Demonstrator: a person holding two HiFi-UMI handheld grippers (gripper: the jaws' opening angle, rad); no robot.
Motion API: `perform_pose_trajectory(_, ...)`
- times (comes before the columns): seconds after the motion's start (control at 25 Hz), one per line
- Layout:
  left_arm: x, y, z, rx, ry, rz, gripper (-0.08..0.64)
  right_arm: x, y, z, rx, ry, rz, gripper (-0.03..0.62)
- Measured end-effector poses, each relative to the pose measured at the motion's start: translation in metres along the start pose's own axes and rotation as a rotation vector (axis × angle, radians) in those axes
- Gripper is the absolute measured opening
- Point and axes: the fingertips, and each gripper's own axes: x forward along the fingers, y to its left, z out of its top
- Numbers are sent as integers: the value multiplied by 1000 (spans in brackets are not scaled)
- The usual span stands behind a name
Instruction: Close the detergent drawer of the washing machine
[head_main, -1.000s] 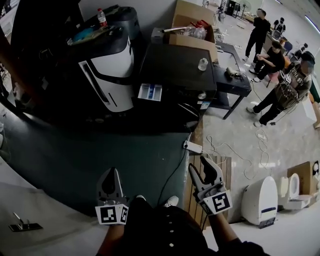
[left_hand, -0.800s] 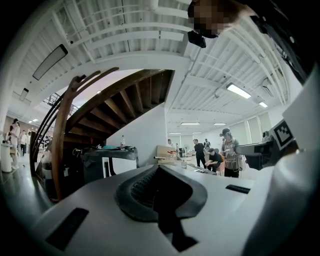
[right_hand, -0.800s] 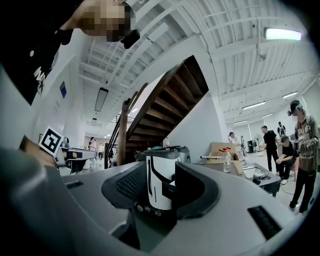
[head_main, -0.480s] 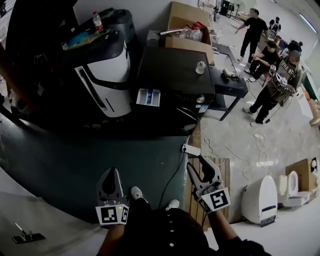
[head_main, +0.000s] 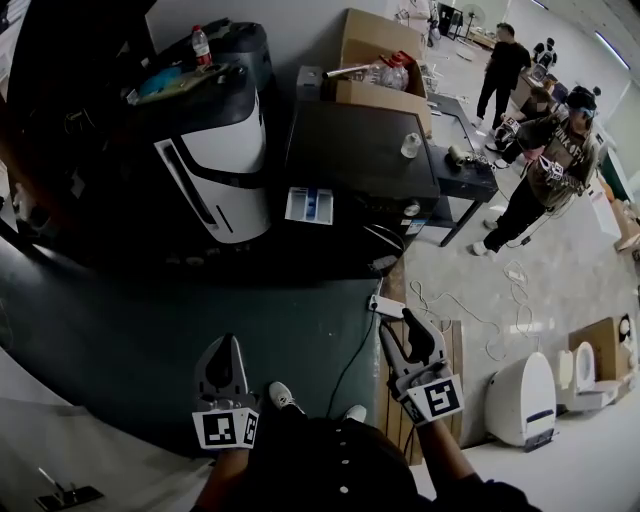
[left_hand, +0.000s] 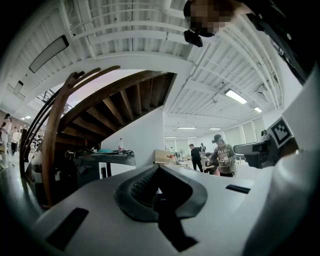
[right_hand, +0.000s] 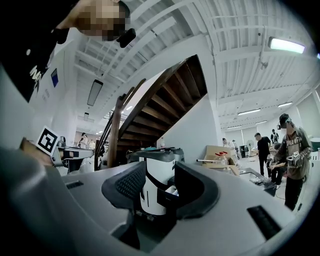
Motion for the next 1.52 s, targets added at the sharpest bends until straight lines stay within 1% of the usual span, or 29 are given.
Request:
perform_pose_trajectory(0.24, 11, 30, -4, -14, -3, -19, 15, 24, 19, -1, -21, -19, 3, 189)
perform_pose_trajectory(0.4, 19, 52, -6, -24, -6, -30, 15, 40, 28, -4, -33, 4, -25, 189)
perform_pose_trajectory(0.6, 30, 77, -10, -30, -11, -48, 15, 62, 40, 0, -44, -27, -47, 187)
perform_pose_trajectory(0.8, 39, 97, -14, -31, -15, -79, 15, 80, 50, -7, -65, 26, -95, 189)
perform_pose_trajectory(0.92, 42, 108, -16, -30, -11, -99, 15, 85, 57, -12, -59, 26, -108, 187)
perform_pose_trajectory(1.12, 48, 112, -22, -34, 11, -120, 15, 90, 65, -14, -38, 26, -104, 187)
perform_pose_trajectory(1.28, 60, 110, -27, -35, 21, -136, 15, 95, 53, -24, -26, 46, -142, 187)
perform_pose_trajectory(1.52, 83, 110, -28, -34, 38, -121, 15, 118, 36, -29, -4, 48, -135, 187)
